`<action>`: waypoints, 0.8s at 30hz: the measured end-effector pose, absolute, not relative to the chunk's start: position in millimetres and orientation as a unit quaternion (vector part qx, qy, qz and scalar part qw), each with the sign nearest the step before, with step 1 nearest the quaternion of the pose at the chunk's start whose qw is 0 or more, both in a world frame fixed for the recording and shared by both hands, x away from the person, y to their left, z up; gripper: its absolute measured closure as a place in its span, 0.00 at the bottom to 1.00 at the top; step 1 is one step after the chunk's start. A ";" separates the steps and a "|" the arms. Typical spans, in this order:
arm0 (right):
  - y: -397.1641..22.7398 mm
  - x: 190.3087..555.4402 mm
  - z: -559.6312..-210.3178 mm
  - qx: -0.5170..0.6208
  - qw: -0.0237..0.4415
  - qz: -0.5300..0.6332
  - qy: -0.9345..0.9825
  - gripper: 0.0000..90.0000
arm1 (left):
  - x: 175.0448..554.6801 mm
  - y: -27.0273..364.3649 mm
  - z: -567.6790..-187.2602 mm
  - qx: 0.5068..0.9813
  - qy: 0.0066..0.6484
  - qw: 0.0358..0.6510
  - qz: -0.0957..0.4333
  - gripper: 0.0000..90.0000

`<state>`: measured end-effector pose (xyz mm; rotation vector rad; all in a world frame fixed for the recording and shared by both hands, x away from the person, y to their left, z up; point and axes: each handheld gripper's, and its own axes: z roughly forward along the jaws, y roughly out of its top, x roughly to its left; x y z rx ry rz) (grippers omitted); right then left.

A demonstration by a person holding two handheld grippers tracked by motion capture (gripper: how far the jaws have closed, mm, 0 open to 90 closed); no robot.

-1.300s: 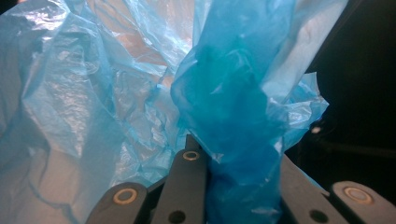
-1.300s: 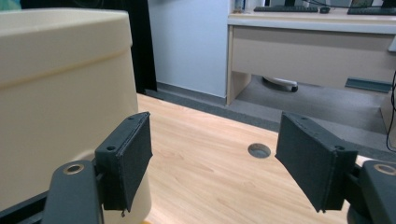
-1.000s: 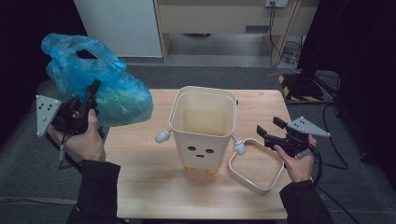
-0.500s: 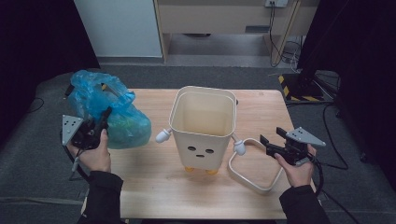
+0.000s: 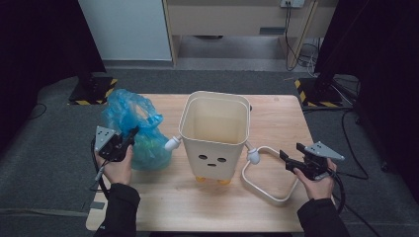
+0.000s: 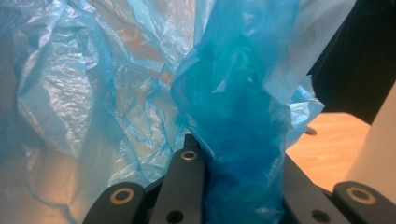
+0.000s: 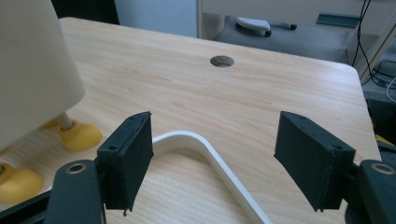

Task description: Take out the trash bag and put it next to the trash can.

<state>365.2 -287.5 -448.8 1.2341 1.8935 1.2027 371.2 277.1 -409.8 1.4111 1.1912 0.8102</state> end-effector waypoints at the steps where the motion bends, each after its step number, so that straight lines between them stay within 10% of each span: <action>1: -287.8 365.3 -450.9 0.463 0.287 0.449 0.708 0.31 | 372.5 275.4 -410.8 0.596 0.499 0.532 0.336 0.94; 15: -302.2 364.2 -465.4 0.480 0.283 0.422 0.715 0.33 | 388.6 263.1 -426.4 0.626 0.497 0.512 0.313 0.84; 24: -302.2 364.8 -466.2 0.483 0.282 0.423 0.713 0.32 | 390.4 264.5 -424.6 0.626 0.469 0.540 0.311 0.25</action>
